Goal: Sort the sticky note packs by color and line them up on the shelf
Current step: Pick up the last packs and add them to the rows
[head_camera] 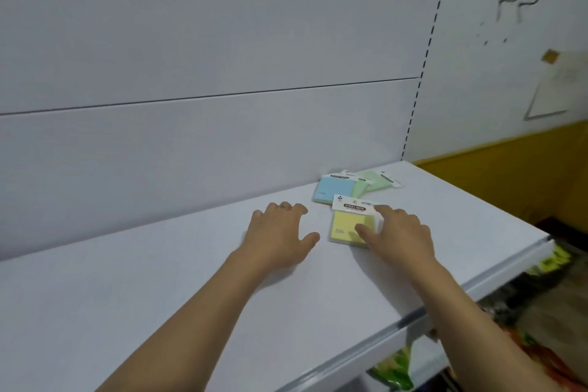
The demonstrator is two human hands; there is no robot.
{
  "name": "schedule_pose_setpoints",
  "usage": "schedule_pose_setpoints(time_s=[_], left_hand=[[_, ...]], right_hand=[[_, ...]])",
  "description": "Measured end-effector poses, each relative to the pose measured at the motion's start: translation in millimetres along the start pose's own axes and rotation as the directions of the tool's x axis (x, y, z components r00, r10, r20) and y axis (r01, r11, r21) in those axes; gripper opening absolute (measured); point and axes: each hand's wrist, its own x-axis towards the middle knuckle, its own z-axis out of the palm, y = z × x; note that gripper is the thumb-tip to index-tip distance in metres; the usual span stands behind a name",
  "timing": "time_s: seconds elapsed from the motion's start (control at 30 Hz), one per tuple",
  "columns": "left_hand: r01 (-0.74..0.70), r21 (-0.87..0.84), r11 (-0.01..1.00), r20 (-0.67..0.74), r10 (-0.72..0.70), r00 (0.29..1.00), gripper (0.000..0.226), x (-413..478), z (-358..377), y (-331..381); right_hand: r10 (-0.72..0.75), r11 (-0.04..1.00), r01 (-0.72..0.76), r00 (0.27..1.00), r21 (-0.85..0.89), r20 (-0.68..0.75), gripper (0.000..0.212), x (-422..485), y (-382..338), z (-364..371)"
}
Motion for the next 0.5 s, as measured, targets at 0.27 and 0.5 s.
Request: schedule_pose_setpoints(time_s=[0.27,0.5], left_hand=[[0.071,-0.079,0.994,-0.023,-0.073,0.997,0.049,61.8,20.5,22.7],[0.092,-0.069,0.993,0.041,-0.090,0.995,0.050,94.0,37.3,29.3]], right_hand=[[-0.076,0.994,0.075,0.997,-0.074,-0.006,0.107,6.2,-5.3,23.8],[-0.101,0.995,0.101,0.994,-0.017,0.046,0.074,27.8,13.3,22.6]])
